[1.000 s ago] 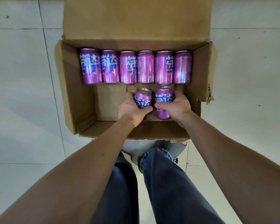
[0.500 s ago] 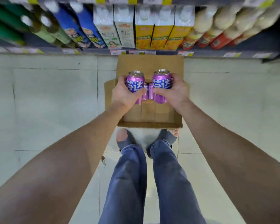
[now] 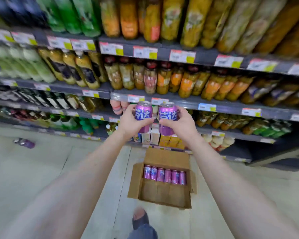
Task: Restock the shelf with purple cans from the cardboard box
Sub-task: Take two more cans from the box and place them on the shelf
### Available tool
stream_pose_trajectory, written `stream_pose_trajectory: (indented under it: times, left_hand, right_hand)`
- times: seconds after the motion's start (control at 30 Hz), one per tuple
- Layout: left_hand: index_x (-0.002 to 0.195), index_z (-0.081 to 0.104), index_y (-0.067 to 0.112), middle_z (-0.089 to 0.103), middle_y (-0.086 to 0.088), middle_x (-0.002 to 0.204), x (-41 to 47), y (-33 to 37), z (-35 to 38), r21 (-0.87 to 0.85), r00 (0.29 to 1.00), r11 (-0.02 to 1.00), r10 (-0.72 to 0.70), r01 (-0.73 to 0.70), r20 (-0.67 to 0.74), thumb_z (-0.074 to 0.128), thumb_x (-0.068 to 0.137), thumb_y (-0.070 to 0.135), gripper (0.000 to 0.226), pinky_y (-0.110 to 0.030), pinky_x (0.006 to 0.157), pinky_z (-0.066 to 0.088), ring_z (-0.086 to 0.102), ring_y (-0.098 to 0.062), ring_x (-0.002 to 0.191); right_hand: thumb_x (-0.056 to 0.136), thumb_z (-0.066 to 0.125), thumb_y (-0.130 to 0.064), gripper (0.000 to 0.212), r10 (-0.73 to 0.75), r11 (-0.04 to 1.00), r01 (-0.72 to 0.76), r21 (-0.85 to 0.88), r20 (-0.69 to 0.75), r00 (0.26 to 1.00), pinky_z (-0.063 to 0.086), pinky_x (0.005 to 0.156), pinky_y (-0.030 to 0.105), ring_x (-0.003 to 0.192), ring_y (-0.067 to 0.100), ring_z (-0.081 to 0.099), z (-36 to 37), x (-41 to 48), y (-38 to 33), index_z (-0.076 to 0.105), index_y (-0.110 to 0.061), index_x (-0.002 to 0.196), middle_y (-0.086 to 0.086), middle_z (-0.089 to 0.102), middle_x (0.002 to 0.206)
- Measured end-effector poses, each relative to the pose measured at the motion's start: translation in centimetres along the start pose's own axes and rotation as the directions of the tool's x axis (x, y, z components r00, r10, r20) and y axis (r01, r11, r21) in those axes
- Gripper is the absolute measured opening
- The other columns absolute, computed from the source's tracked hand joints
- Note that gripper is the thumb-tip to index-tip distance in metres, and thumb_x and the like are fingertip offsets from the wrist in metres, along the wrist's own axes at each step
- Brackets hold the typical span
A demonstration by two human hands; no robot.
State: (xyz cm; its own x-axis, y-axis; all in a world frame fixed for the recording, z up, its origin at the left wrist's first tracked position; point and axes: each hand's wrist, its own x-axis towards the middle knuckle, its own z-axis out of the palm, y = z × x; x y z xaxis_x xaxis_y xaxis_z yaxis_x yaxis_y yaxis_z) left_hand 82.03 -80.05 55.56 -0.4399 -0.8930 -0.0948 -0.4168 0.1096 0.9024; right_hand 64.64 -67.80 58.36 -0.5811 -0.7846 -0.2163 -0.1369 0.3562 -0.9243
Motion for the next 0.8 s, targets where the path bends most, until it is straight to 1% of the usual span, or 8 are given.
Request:
stream_pose_trajectory:
  times: [0.1,0.23,0.37,0.43,0.53,0.63,0.73,0.8]
  left_hand:
    - [0.119,0.052,0.03,0.068,0.02,0.097,-2.1,5.3,-4.8,0.003,0.996,0.998,0.061,-0.061,-0.069,0.097,0.06,0.051,0.077,-0.004,0.064,0.046,0.064,0.019,0.079]
    - [0.122,0.056,0.03,0.07,0.016,0.101,-5.8,11.9,-10.8,0.018,0.981,0.99,0.138,-0.136,-0.134,0.094,0.063,0.055,0.074,-0.012,0.07,0.054,0.067,0.01,0.083]
    - [0.114,0.058,0.035,0.07,0.018,0.097,-10.2,17.7,-16.3,0.027,0.952,0.979,0.205,-0.204,-0.229,0.089,0.06,0.066,0.069,-0.005,0.057,0.046,0.062,0.02,0.077]
    - [0.11,0.058,0.034,0.07,0.015,0.098,-12.2,19.7,-18.8,0.005,0.939,0.974,0.22,-0.227,-0.263,0.089,0.059,0.066,0.068,-0.005,0.054,0.046,0.063,0.018,0.074]
    - [0.104,0.058,0.036,0.072,0.012,0.099,-14.2,22.2,-22.7,0.017,0.921,0.966,0.252,-0.259,-0.298,0.088,0.054,0.069,0.067,-0.015,0.062,0.052,0.068,0.009,0.075]
    - [0.104,0.06,0.037,0.073,0.013,0.098,-14.8,24.1,-27.0,0.039,0.895,0.953,0.297,-0.302,-0.333,0.088,0.055,0.071,0.066,-0.025,0.07,0.057,0.071,0.001,0.081]
    - [0.102,0.059,0.041,0.072,0.017,0.094,-14.7,25.8,-31.6,0.056,0.858,0.929,0.361,-0.366,-0.367,0.087,0.055,0.075,0.065,-0.013,0.058,0.052,0.068,0.01,0.077]
    - [0.102,0.058,0.043,0.072,0.017,0.096,-14.3,26.7,-35.0,0.058,0.841,0.915,0.391,-0.399,-0.375,0.085,0.053,0.079,0.067,-0.014,0.058,0.055,0.068,0.01,0.078]
  right_hand:
    - [0.044,0.09,-0.056,0.093,-0.117,0.993,0.118,-0.027,0.031,0.993,0.058,0.09,0.042,0.098,0.006,0.07,-0.5,-2.2,-6.7,0.058,-0.028,0.126,-0.012,0.072,0.109]
    - [0.054,0.093,-0.047,0.088,-0.265,0.957,0.268,-0.106,0.046,0.963,0.058,0.091,0.041,0.098,0.007,0.069,-1.1,-5.7,-14.1,0.058,-0.022,0.131,-0.011,0.072,0.11]
    - [0.057,0.095,-0.044,0.084,-0.348,0.935,0.349,-0.069,0.036,0.937,0.058,0.092,0.041,0.098,0.009,0.069,-1.4,-10.0,-20.5,0.058,-0.023,0.129,-0.008,0.071,0.111]
    - [0.056,0.094,-0.046,0.076,-0.393,0.917,0.395,-0.05,0.044,0.918,0.059,0.09,0.042,0.097,0.009,0.07,-1.4,-12.3,-23.5,0.059,-0.029,0.121,-0.01,0.071,0.108]
    - [0.056,0.091,-0.05,0.067,-0.475,0.874,0.478,-0.085,0.053,0.878,0.06,0.084,0.038,0.093,0.006,0.07,-1.3,-15.3,-28.3,0.057,-0.038,0.112,-0.014,0.071,0.104]
    - [0.059,0.094,-0.045,0.056,-0.526,0.846,0.528,-0.067,0.057,0.849,0.062,0.072,0.03,0.083,0.001,0.071,-0.6,-17.3,-33.2,0.058,-0.044,0.102,-0.014,0.072,0.1]
    - [0.064,0.094,-0.038,0.059,-0.55,0.833,0.552,-0.037,0.053,0.833,0.062,0.075,0.034,0.087,0.008,0.072,1.3,-18.2,-37.9,0.061,-0.031,0.112,-0.008,0.072,0.102]
    - [0.064,0.094,-0.037,0.054,-0.576,0.816,0.577,-0.022,0.044,0.816,0.062,0.077,0.034,0.09,0.009,0.072,3.4,-18.5,-40.8,0.062,-0.034,0.107,-0.007,0.073,0.103]
